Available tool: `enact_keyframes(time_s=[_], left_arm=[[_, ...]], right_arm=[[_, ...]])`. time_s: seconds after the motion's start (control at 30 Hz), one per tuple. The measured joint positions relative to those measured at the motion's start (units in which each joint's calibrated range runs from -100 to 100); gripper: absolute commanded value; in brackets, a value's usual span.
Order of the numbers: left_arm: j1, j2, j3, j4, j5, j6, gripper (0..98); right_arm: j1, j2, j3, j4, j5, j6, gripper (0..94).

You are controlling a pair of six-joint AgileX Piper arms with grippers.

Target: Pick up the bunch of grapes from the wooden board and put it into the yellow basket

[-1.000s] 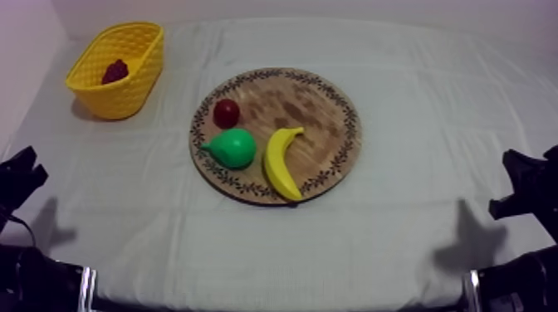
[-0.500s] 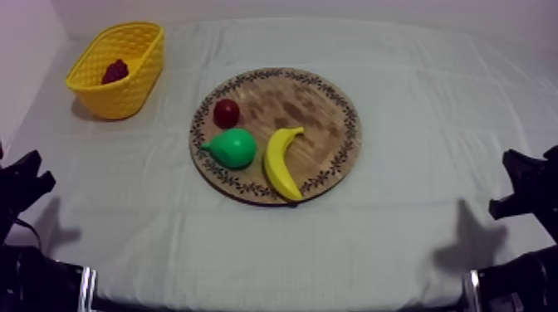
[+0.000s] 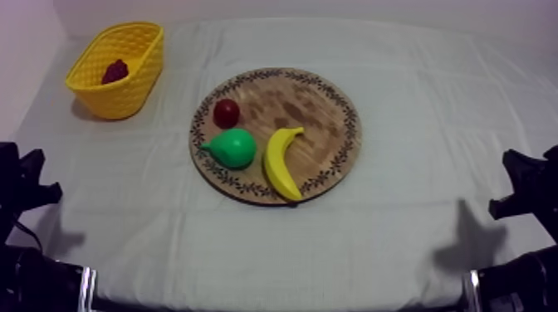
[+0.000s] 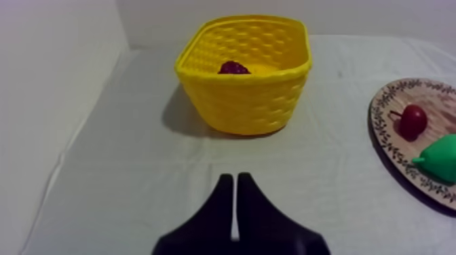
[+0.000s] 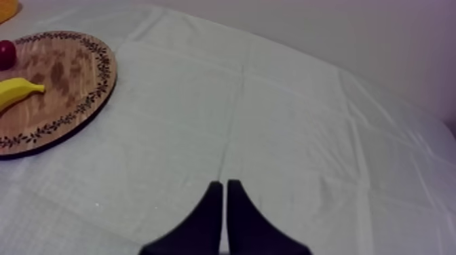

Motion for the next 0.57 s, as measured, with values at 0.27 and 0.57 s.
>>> enact_keyframes(time_s=[0.27,0.57], left_arm=[[0.0,0.0,0.0,0.05,-0.1,-1.2,0.0],[0.0,0.0,0.0,0.01,-0.1,-0.8,0.0]], right_arm=[[0.0,0.0,0.0,0.0,0.0,0.0,0.5],[0.0,0.0,0.0,0.0,0.0,0.0,0.5]])
